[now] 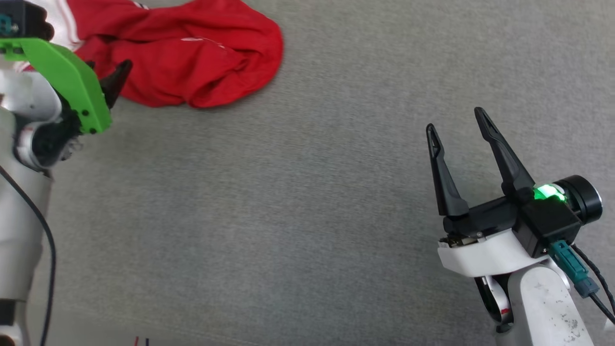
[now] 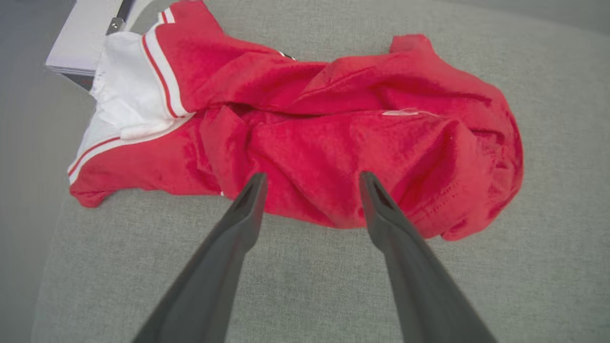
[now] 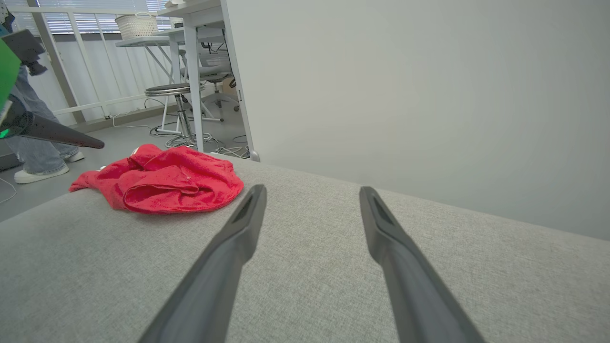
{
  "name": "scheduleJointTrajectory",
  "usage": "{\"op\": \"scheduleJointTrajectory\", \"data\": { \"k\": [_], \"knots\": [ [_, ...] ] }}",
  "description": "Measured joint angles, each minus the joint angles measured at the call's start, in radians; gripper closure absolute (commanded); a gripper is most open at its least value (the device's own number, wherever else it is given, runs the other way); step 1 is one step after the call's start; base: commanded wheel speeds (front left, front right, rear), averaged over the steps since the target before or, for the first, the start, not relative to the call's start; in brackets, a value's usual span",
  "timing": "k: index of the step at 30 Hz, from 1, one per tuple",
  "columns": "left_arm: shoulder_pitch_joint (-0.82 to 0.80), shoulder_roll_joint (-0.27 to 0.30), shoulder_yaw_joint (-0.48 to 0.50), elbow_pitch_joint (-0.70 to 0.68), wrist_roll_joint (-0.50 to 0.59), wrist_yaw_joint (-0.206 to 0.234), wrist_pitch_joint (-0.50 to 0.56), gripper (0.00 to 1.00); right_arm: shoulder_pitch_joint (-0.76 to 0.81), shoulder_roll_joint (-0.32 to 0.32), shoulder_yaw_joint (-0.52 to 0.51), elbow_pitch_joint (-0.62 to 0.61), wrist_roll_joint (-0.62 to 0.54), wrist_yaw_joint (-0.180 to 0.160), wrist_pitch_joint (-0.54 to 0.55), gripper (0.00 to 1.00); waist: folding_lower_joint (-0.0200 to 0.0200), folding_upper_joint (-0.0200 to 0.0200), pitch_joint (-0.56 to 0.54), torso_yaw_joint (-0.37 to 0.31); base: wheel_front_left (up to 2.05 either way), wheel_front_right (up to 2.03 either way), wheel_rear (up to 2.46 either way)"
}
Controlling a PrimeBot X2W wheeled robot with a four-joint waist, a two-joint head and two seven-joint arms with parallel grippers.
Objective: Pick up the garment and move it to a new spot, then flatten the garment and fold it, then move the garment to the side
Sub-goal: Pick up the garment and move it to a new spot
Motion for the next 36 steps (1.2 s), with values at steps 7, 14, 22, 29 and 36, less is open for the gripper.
{"op": "scheduleJointTrajectory", "data": {
  "k": [7, 14, 22, 29, 36],
  "knots": [
    [-0.085, 0.052, -0.015, 0.091, -0.097, 0.000, 0.174, 0.00, -0.009, 0.000, 0.014, -0.019, 0.000, 0.000, 0.000, 0.00, 0.0000, 0.0000, 0.079, -0.080, 0.00, 0.00, 0.00],
    [-0.118, 0.053, -0.028, 0.178, -0.101, 0.000, 0.193, 0.00, -0.009, 0.000, 0.016, -0.029, 0.000, 0.000, 0.000, 0.00, -0.0001, 0.0000, 0.131, -0.130, 0.00, 0.00, 0.00],
    [-0.126, 0.047, -0.040, 0.196, -0.147, 0.000, 0.175, 1.00, -0.009, 0.000, 0.013, -0.024, 0.000, 0.000, 0.002, 0.00, -0.0001, 0.0000, 0.125, -0.135, 0.00, 0.00, 0.00],
    [-0.057, 0.091, -0.053, 0.062, -0.117, 0.000, -0.188, 1.00, -0.004, 0.000, -0.022, 0.041, 0.028, 0.000, -0.012, 0.00, -0.0001, 0.0000, -0.004, -0.127, 0.00, 0.00, 0.00],
    [-0.022, 0.115, -0.059, -0.089, 0.002, 0.021, -0.400, 1.00, 0.041, 0.000, -0.048, 0.087, 0.071, 0.000, -0.023, 0.00, -0.0002, 0.0000, -0.125, -0.124, 0.00, 0.00, 0.00]
  ]
}}
